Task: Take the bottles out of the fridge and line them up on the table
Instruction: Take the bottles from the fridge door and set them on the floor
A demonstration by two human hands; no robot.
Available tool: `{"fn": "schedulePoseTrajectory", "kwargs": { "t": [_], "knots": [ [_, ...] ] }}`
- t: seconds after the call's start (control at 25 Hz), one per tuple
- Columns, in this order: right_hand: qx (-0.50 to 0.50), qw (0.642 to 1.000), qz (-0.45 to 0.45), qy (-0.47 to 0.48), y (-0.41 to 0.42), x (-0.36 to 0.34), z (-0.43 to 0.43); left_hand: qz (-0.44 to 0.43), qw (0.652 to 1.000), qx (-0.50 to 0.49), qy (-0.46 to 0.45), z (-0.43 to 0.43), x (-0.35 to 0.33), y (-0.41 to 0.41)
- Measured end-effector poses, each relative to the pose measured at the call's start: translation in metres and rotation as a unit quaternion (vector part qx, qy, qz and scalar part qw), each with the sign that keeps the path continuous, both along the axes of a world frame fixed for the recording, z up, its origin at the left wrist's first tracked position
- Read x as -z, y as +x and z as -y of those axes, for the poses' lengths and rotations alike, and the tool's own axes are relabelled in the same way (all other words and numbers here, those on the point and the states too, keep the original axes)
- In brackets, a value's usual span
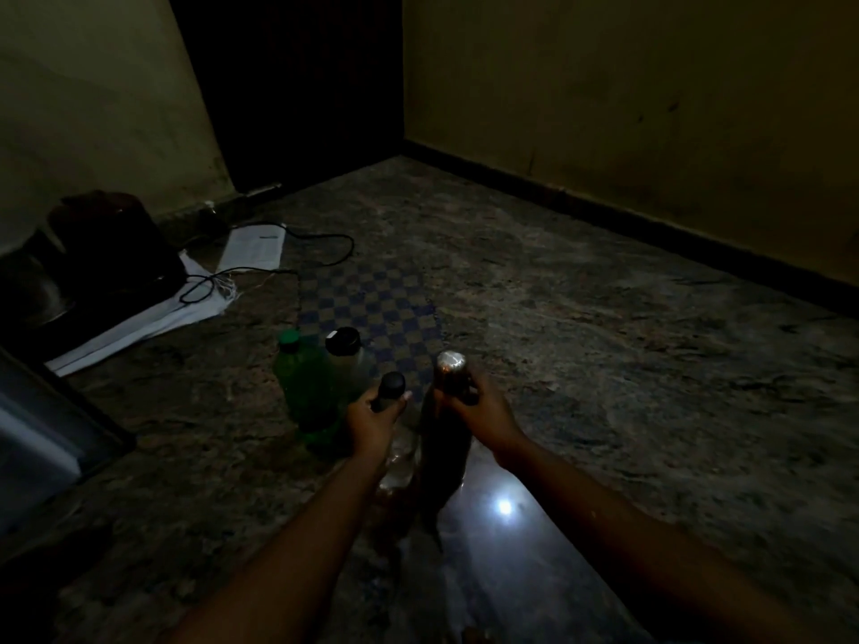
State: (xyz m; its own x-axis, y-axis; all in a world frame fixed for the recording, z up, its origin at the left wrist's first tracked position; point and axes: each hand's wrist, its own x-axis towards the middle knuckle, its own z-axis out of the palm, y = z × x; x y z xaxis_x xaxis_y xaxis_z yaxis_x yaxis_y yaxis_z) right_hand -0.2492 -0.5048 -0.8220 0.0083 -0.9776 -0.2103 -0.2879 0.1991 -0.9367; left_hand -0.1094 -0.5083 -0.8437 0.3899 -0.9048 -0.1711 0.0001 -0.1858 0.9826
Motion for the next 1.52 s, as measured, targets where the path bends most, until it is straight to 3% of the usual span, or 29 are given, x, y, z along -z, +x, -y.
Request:
{"fn": "schedulePoseTrajectory", "kwargs": {
  "t": [0.32, 0.52, 0.64, 0.88, 1.08, 1.36, 1.52],
  "knots": [
    [0.036, 0.999, 0.009, 0.024, -0.009, 0.0, -0.005, 0.016, 0.988, 0.14, 0.067, 0.01, 0.0, 0.025],
    [0.039, 0.994, 0.047, 0.086, -0.014, -0.005, -0.037, -0.018, 0.991, 0.104, 0.085, -0.012, -0.007, 0.041],
    [-0.026, 0.989, 0.066, 0.13, 0.001, -0.024, -0.065, -0.067, 0.993, 0.077, 0.064, -0.048, -0.011, 0.054],
    [-0.239, 0.964, 0.04, 0.108, 0.082, -0.077, -0.071, -0.105, 0.994, -0.026, -0.017, -0.119, -0.045, 0.112],
    [-0.439, 0.896, 0.036, 0.05, 0.196, -0.126, -0.069, -0.067, 0.979, -0.156, -0.114, -0.188, -0.105, 0.204],
    [-0.538, 0.834, 0.121, -0.021, 0.372, -0.179, -0.126, 0.038, 0.917, -0.348, -0.194, -0.29, -0.171, 0.307],
    [-0.496, 0.854, 0.138, -0.075, 0.437, -0.192, -0.158, 0.077, 0.876, -0.423, -0.217, -0.315, -0.189, 0.357]
  ]
}}
